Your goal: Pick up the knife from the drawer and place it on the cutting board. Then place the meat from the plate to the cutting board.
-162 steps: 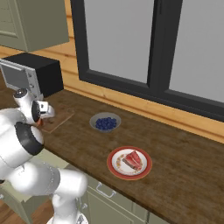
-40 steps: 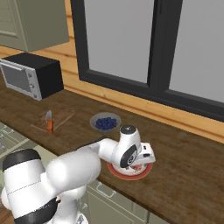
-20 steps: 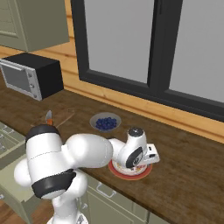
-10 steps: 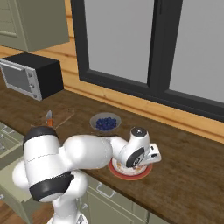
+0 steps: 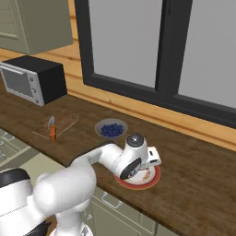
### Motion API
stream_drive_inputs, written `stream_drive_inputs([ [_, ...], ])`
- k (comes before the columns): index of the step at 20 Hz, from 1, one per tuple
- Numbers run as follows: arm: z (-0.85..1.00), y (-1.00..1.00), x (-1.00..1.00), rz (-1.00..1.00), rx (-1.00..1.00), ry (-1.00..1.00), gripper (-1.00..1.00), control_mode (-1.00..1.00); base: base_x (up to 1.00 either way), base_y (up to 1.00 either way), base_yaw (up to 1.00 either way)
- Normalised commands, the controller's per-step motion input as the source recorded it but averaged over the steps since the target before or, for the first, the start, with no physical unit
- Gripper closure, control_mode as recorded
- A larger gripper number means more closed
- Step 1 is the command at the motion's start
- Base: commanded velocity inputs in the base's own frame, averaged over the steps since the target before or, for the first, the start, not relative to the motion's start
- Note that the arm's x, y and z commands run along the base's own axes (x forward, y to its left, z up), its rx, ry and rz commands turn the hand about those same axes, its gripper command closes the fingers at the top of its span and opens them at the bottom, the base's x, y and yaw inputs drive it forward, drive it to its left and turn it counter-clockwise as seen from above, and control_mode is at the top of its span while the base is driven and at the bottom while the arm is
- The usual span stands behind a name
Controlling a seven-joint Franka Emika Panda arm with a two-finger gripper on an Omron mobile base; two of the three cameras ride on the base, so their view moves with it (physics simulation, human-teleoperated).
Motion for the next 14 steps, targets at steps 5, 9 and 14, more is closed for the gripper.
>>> stream_drive_inputs([
  [5,0.74,0.84,0.21,0.05,-0.04,0.00,1.00,-1.00,0.00,0.00,0.00],
  [9,0.31,0.94,0.19,0.07,-0.01,-0.01,1.00,-1.00,0.00,0.00,0.00],
  [14,0.19,0.92,0.39,0.07,0.00,-0.04,1.00,-1.00,0.00,0.00,0.00],
])
